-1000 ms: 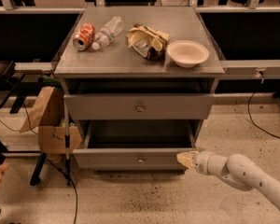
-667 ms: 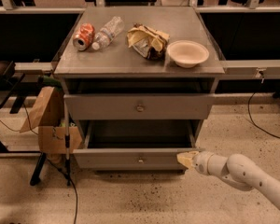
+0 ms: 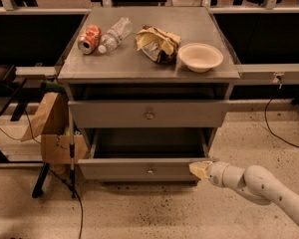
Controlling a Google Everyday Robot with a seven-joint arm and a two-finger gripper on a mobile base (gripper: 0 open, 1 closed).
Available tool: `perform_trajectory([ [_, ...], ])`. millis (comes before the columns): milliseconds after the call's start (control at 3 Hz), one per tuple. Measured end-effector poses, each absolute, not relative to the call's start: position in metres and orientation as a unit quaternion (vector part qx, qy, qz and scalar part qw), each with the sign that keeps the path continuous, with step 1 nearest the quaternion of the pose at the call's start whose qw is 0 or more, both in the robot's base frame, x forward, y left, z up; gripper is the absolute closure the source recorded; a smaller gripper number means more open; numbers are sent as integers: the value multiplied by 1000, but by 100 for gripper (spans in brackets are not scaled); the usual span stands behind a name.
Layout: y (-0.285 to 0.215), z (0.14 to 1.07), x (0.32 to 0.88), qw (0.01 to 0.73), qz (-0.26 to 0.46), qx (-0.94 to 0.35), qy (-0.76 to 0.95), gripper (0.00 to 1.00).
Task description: Close middle drawer
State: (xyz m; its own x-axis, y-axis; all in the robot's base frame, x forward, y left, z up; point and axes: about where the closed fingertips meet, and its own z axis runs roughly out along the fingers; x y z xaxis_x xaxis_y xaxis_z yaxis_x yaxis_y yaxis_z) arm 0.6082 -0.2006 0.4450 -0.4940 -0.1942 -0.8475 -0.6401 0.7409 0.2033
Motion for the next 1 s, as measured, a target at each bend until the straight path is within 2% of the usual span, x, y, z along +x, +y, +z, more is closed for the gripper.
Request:
perform_trajectory([
  [1000, -198, 449, 614, 445, 267, -256, 815, 100],
])
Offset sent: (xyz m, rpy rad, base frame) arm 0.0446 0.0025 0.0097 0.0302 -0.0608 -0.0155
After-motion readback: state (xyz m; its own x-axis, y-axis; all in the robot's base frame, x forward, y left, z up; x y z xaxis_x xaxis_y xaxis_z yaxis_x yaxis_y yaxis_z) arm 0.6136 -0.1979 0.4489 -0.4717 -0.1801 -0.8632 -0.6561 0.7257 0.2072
